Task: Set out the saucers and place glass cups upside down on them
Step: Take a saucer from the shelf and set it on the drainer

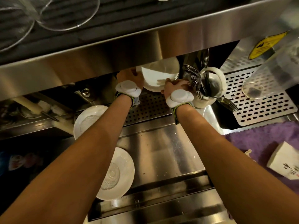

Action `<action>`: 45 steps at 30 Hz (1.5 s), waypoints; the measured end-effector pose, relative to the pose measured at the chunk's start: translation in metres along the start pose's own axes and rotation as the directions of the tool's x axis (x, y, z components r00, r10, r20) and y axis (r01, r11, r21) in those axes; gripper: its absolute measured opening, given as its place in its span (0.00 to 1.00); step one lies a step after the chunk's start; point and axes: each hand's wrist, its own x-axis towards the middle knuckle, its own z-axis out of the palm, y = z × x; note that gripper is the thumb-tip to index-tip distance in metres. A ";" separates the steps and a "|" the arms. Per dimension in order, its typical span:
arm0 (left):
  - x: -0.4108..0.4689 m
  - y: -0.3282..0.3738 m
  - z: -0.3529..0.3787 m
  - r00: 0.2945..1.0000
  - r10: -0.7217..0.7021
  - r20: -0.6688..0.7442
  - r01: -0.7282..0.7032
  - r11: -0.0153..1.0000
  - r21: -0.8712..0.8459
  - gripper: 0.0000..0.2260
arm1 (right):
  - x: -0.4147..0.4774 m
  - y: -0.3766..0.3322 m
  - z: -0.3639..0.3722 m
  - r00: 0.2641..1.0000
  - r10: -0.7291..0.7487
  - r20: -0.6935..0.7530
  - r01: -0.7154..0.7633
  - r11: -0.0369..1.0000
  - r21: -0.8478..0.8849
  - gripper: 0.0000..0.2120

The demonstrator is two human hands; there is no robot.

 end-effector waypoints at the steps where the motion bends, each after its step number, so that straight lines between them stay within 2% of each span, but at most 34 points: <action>1: -0.001 -0.001 -0.001 1.000 -0.007 -0.013 0.007 1.000 -0.012 0.16 | 0.002 0.001 0.001 1.000 0.003 -0.013 -0.004 0.999 -0.035 0.29; 5: -0.005 -0.002 -0.007 0.996 -0.046 -0.076 0.040 0.997 -0.070 0.13 | -0.009 0.004 -0.001 0.991 -0.053 0.122 0.040 0.993 0.110 0.23; 8: -0.013 0.002 -0.013 0.992 -0.056 -0.117 0.045 0.994 -0.098 0.13 | -0.021 0.002 -0.006 0.993 -0.058 0.102 0.048 0.994 0.101 0.25; 10: -0.021 0.004 -0.017 0.985 -0.067 -0.157 0.049 0.992 -0.120 0.12 | -0.029 0.002 -0.009 0.999 -0.048 -0.007 0.048 0.999 0.009 0.27; 12: -0.029 0.003 -0.023 0.978 -0.080 -0.192 0.054 0.989 -0.138 0.12 | -0.040 0.002 -0.015 0.997 -0.061 -0.055 0.061 0.998 -0.002 0.25; 15: -0.049 -0.002 -0.032 0.968 -0.129 -0.217 0.096 0.983 -0.157 0.12 | -0.059 0.007 -0.022 0.991 -0.136 -0.002 0.135 0.988 0.069 0.19; 18: -0.076 -0.008 -0.037 0.951 -0.191 -0.242 0.133 0.962 -0.236 0.11 | -0.075 0.016 -0.025 0.991 -0.127 0.053 0.114 0.973 0.199 0.16; 21: -0.105 -0.013 -0.038 0.950 -0.233 -0.209 0.162 0.937 -0.310 0.10 | -0.090 0.030 -0.030 0.987 -0.131 0.098 0.110 0.975 0.195 0.16; 24: -0.136 -0.015 -0.035 0.944 -0.277 -0.178 0.195 0.905 -0.377 0.08 | -0.104 0.048 -0.042 0.983 -0.164 0.081 0.149 0.974 0.170 0.17; 26: -0.153 -0.017 -0.032 0.941 -0.295 -0.166 0.217 0.902 -0.372 0.09 | -0.110 0.063 -0.048 0.982 -0.175 0.068 0.166 0.978 0.125 0.16; 32: -0.204 -0.020 -0.021 0.928 -0.370 -0.047 0.327 0.867 -0.375 0.09 | -0.123 0.112 -0.062 0.970 -0.189 0.153 0.171 0.978 0.119 0.09; 36: -0.231 -0.023 -0.008 0.917 -0.399 -0.009 0.376 0.872 -0.314 0.09 | -0.127 0.142 -0.065 0.974 -0.150 0.170 0.136 0.987 0.087 0.09; 45: -0.265 -0.035 0.015 0.891 -0.450 0.060 0.448 0.849 -0.278 0.15 | -0.128 0.181 -0.061 0.960 -0.063 0.272 0.018 0.986 0.167 0.07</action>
